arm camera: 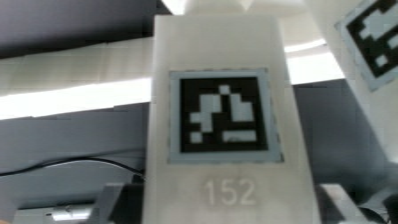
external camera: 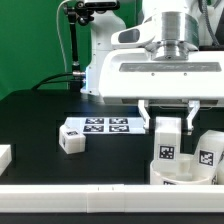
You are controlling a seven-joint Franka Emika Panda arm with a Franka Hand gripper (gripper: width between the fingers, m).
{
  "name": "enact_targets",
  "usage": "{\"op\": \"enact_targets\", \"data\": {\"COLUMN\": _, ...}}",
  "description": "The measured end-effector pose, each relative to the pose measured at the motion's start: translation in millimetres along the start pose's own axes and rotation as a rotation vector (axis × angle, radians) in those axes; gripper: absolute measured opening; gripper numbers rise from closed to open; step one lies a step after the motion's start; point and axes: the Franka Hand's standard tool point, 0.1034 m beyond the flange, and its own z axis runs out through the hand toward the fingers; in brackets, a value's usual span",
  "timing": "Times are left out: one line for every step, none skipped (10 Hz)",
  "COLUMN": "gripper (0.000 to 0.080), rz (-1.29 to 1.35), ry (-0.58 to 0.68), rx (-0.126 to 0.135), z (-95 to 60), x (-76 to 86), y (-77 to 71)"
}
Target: Assemble stool
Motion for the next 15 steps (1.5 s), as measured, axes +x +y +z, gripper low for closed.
{"op": "enact_targets", "data": {"gripper": 0.0337, "rz": 0.000, "ry": 0.000, "rx": 0.000, "z": -0.1, "x": -0.1, "y": -0.5}}
{"op": "enact_targets", "data": {"gripper": 0.0337, "rz": -0.001, "ry": 0.001, "rx": 0.001, "z": -0.4, "x": -0.4, "y": -1.3}}
{"op": "enact_targets", "data": {"gripper": 0.0337, "rz": 0.007, "ry": 0.010, "rx": -0.001, "z": -2.4, "x": -3.1, "y": -3.1}}
{"op": "enact_targets", "data": {"gripper": 0.0337, "rz": 0.012, "ry": 0.019, "rx": -0.005, "z": -5.0, "x": -6.7, "y": -5.1}}
{"op": "enact_targets", "data": {"gripper": 0.0337, "rz": 0.012, "ry": 0.026, "rx": -0.008, "z": -6.5, "x": -9.1, "y": -5.4}}
{"op": "enact_targets", "data": {"gripper": 0.0337, "rz": 0.006, "ry": 0.038, "rx": -0.009, "z": -7.7, "x": -11.6, "y": -5.6}}
{"op": "enact_targets", "data": {"gripper": 0.0337, "rz": 0.005, "ry": 0.036, "rx": -0.009, "z": -7.5, "x": -11.5, "y": -5.9}}
{"op": "enact_targets", "data": {"gripper": 0.0337, "rz": 0.011, "ry": 0.002, "rx": -0.004, "z": -6.2, "x": -10.3, "y": -5.6}}
{"op": "enact_targets", "data": {"gripper": 0.0452, "rz": 0.011, "ry": -0.018, "rx": -0.003, "z": -4.6, "x": -14.2, "y": -6.0}}
{"op": "enact_targets", "data": {"gripper": 0.0576, "rz": 0.011, "ry": -0.020, "rx": -0.003, "z": -4.3, "x": -15.1, "y": -6.1}}
{"op": "enact_targets", "data": {"gripper": 0.0576, "rz": 0.014, "ry": -0.037, "rx": -0.002, "z": -3.8, "x": -15.6, "y": -4.2}}
{"op": "enact_targets", "data": {"gripper": 0.0635, "rz": 0.036, "ry": -0.055, "rx": 0.001, "z": -6.1, "x": -9.8, "y": 2.0}}
{"op": "enact_targets", "data": {"gripper": 0.0635, "rz": 0.049, "ry": -0.066, "rx": 0.007, "z": -9.1, "x": -4.7, "y": 3.3}}
{"op": "enact_targets", "data": {"gripper": 0.0647, "rz": 0.060, "ry": -0.073, "rx": 0.011, "z": -11.1, "x": 0.9, "y": 5.8}}
{"op": "enact_targets", "data": {"gripper": 0.0649, "rz": 0.081, "ry": -0.088, "rx": 0.016, "z": -13.9, "x": 9.2, "y": 11.4}}
